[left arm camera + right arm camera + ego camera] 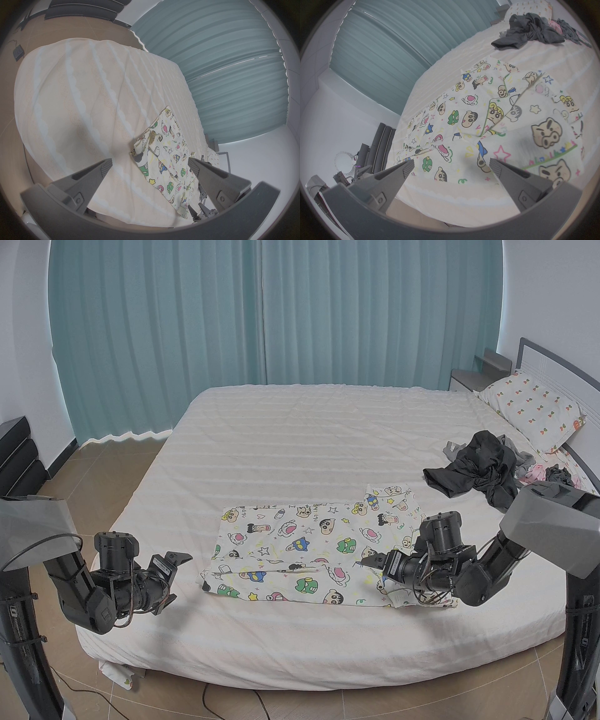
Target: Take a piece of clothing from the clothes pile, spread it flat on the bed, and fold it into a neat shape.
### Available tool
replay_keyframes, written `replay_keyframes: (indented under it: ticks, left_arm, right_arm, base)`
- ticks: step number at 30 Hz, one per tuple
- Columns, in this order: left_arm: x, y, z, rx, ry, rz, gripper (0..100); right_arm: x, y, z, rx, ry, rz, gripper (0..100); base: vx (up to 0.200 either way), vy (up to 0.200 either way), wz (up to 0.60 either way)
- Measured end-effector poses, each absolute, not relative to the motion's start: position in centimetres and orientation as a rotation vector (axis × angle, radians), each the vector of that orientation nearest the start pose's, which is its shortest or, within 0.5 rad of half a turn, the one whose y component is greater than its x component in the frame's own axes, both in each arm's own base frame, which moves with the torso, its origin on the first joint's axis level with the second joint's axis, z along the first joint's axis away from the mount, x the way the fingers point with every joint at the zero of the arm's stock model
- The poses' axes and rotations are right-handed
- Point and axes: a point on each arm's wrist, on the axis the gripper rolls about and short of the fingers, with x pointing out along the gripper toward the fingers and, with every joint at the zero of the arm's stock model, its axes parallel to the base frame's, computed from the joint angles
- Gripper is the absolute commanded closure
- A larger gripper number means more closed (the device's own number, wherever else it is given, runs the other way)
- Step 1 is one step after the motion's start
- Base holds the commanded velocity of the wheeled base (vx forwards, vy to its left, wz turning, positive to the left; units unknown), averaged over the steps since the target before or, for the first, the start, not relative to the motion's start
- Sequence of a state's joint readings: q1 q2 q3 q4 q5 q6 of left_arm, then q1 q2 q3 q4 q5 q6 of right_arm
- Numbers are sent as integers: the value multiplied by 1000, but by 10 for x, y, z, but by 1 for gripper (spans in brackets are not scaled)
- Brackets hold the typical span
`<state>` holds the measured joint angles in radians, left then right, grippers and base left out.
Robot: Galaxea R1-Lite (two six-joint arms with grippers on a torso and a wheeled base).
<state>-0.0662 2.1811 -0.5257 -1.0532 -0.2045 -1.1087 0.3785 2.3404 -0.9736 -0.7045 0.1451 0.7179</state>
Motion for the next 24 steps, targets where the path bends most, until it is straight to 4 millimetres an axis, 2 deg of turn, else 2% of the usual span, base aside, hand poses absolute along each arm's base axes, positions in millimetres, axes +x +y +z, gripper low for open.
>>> replay_keyframes:
  ticks: [6,14,17,20,24]
  left_arm:
    - [316,-26,8,-1108,685,100,0]
    - [316,-25,8,-1108,685,101,0]
    - [316,-25,8,-1108,685,100,0]
    - [316,-26,8,-1109,677,91,0]
    - [315,-26,12,-1117,637,51,0]
  right_arm:
    - [384,153,-17,614,871,196,0]
    - [396,153,-26,685,867,165,0]
    - [395,152,-21,723,856,158,0]
    - [389,150,-5,749,839,159,0]
    - [366,139,16,768,842,145,0]
  base:
    - [0,0,0]
    - [0,0,0]
    - [0,0,0]
    - [0,0,0]
    - [0,0,0]
